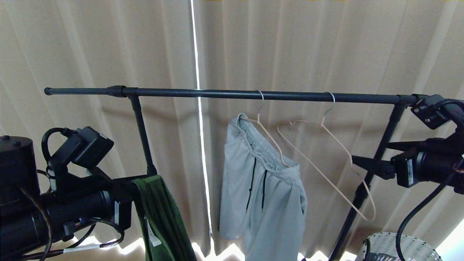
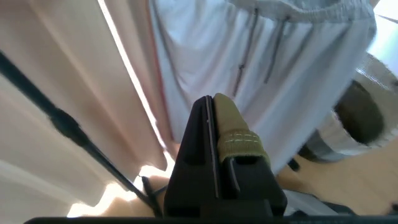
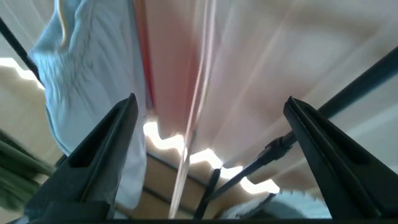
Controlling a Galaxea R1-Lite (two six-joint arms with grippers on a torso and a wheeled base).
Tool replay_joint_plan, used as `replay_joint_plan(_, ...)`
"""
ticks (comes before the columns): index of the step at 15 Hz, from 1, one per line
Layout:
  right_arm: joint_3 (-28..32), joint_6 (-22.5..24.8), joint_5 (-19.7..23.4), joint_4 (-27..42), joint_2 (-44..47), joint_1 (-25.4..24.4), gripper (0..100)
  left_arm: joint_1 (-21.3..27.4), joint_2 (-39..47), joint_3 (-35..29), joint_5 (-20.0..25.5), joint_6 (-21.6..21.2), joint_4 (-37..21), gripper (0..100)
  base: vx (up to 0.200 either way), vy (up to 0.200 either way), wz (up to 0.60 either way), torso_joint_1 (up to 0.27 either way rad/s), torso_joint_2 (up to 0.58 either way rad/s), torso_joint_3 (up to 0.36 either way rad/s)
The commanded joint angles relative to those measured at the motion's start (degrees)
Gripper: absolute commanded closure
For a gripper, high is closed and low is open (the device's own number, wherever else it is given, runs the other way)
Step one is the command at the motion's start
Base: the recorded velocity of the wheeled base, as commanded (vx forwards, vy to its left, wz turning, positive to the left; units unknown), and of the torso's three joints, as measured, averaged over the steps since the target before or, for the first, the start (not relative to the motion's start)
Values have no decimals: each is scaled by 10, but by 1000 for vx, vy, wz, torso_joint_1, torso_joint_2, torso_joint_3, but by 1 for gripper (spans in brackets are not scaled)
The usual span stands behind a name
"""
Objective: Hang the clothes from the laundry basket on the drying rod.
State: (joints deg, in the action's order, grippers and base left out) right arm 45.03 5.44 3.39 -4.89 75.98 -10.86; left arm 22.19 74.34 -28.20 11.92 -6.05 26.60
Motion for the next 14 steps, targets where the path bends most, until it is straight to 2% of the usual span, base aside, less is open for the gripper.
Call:
replay_joint_plan(1, 37, -2, -12, 11, 35, -2, 0, -8, 3, 1, 2, -6, 2, 100, 0, 0, 0, 0, 0, 0)
replay_joint_plan(5, 32, -2, -42, 10, 74, -2, 0, 27, 10, 5, 3, -6, 1, 100, 0, 0, 0, 0, 0, 0)
replay_joint_plan(7, 31, -2, -56, 10, 87, -2, 0, 27, 7, 18, 3, -8, 1, 100, 0, 0, 0, 0, 0, 0)
replay_joint_plan(14, 38, -4, -58, 0, 138, -28, 0, 28, -9, 30, 3, -19, 1, 100, 0, 0, 0, 0, 0, 0)
